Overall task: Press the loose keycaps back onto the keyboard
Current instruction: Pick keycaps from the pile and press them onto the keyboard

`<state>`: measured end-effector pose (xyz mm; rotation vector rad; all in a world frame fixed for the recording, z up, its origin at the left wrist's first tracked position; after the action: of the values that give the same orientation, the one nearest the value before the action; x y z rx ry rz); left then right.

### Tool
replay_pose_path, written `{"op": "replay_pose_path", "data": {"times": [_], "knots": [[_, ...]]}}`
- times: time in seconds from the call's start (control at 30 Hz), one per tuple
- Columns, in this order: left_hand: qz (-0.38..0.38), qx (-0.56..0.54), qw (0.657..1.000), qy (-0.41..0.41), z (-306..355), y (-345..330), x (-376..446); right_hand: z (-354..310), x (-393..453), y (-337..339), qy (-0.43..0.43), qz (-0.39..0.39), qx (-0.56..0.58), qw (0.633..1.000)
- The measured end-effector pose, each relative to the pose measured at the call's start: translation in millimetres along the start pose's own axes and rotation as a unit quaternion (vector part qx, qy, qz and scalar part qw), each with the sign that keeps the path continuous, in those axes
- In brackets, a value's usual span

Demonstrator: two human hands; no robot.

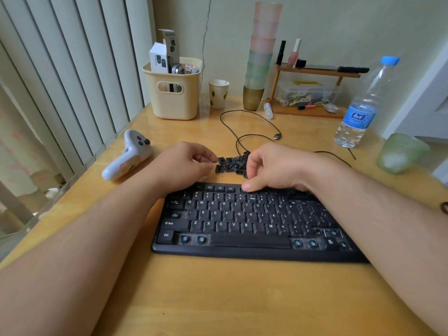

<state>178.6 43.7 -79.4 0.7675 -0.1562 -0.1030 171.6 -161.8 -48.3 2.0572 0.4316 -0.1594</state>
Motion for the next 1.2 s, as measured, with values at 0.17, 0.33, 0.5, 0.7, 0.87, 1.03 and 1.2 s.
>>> {"op": "replay_pose_path", "data": {"times": [0.17,0.33,0.5,0.7,0.87,1.03,1.2], "knots": [[-0.010,-0.054,0.995,0.082,-5,-3,10,2,-6,-1,0.025,0.030,0.036,0.999],[-0.009,0.051,0.996,0.069,4,-11,17,9,-10,-8,0.060,0.064,0.054,0.995],[0.006,0.147,0.988,0.046,16,-10,18,17,-15,-2,0.095,0.111,0.083,0.986],[0.045,0.152,0.987,0.009,19,4,1,28,-21,7,0.116,0.187,0.098,0.970],[0.000,0.011,0.996,-0.085,35,-2,-19,19,-28,9,0.168,0.205,0.164,0.950],[0.011,-0.049,0.984,-0.173,63,-7,-33,11,-25,-1,0.226,0.146,0.234,0.934],[0.023,-0.102,0.977,-0.187,63,-9,-35,11,-24,-3,0.246,0.146,0.249,0.925]]}}
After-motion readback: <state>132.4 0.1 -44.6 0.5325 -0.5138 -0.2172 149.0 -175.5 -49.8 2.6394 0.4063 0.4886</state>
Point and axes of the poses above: each hand's wrist, its own x-axis towards the middle knuckle, its own y-axis out of the back of the hand, z = x × y, the point moved 5 cm from there along x, towards the middle knuckle, and after that the axes turned 2 degrees about -y, right-handed, at the moved point
